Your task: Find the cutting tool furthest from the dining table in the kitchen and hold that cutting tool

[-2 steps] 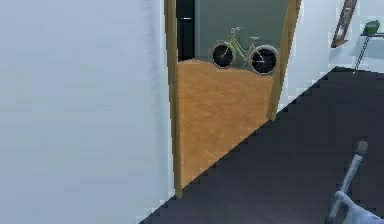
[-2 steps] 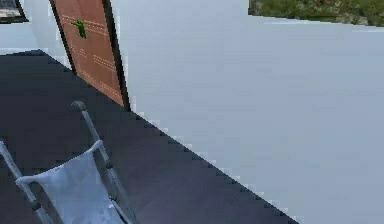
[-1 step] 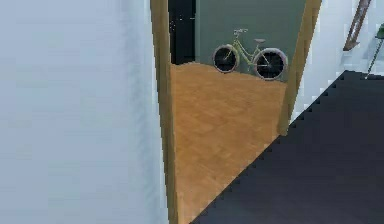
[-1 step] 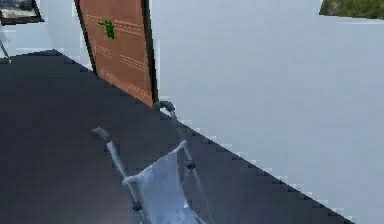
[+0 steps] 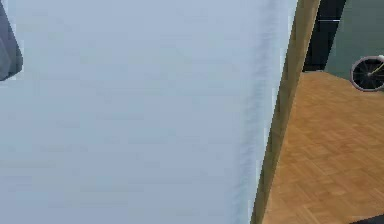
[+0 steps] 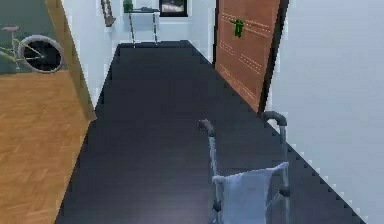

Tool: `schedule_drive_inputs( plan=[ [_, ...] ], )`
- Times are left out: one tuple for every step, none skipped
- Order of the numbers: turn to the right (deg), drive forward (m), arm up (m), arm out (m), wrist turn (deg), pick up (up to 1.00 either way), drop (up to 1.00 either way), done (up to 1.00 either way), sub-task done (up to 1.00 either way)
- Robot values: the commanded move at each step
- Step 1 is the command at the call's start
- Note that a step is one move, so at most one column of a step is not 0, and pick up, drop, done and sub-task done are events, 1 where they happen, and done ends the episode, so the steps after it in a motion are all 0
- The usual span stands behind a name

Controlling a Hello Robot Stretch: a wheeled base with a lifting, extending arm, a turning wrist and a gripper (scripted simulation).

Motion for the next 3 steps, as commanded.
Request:
schedule_drive_inputs(
  plan=[
    [0.0, 0.1, 0.0, 0.0, 0.0, 0.0, 0.0, 0.0, 0.0],
    [45.0, 0.0, 0.0, 0.0, 0.0, 0.0, 0.0, 0.0, 0.0],
    [21.0, 0.0, 0.0, 0.0, 0.0, 0.0, 0.0, 0.0, 0.0]
  ],
)
